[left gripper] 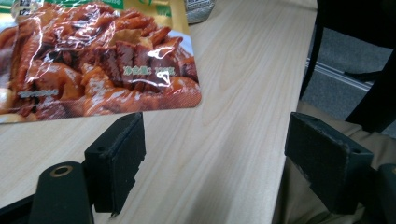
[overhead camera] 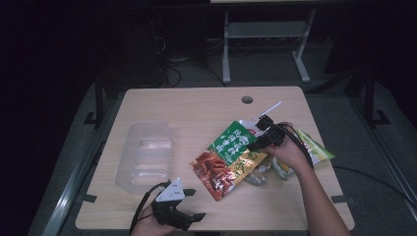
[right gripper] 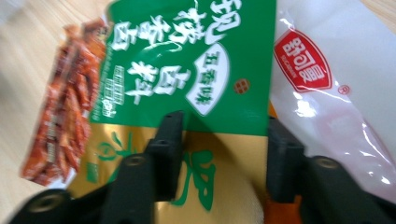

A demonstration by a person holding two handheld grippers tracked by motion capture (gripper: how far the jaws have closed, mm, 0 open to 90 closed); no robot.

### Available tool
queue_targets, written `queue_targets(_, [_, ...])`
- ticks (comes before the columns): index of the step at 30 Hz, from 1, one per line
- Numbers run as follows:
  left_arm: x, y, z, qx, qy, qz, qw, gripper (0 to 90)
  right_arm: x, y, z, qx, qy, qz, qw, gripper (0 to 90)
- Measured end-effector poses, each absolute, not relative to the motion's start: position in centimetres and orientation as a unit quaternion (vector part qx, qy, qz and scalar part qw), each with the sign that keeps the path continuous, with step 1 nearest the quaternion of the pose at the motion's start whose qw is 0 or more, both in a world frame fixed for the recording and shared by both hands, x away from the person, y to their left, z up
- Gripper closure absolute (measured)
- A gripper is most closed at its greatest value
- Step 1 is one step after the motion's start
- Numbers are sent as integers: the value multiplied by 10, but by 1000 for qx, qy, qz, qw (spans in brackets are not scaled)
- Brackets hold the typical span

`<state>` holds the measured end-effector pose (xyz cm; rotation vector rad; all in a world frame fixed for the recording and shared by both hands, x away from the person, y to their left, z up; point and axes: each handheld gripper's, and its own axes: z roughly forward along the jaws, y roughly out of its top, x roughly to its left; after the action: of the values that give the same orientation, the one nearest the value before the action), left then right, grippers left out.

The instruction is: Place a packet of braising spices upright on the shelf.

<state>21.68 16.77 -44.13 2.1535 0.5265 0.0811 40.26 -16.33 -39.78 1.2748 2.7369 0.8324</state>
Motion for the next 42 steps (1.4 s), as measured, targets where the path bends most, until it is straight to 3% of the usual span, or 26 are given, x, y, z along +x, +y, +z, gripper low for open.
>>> queue_targets(2, [216,168,-441,869,212,33,445,202,403,-163,-398,409,873,265,4,597])
queue_targets(3, [216,168,-440,869,209,37,447,202,403,-161,-397,406,876,261,8,706])
queue_targets(5, [216,169,-440,869,210,37,447,202,403,-161,-397,405,877,257,11,713])
queue_targets(13, [217,169,-440,868,216,36,445,202,402,-160,-396,402,879,257,6,890])
queue_targets(29, [222,172,-437,864,234,36,444,208,386,-159,-373,380,877,295,9,900])
queue_targets(42, [241,167,-431,854,262,37,449,225,368,-155,-319,330,878,346,33,900])
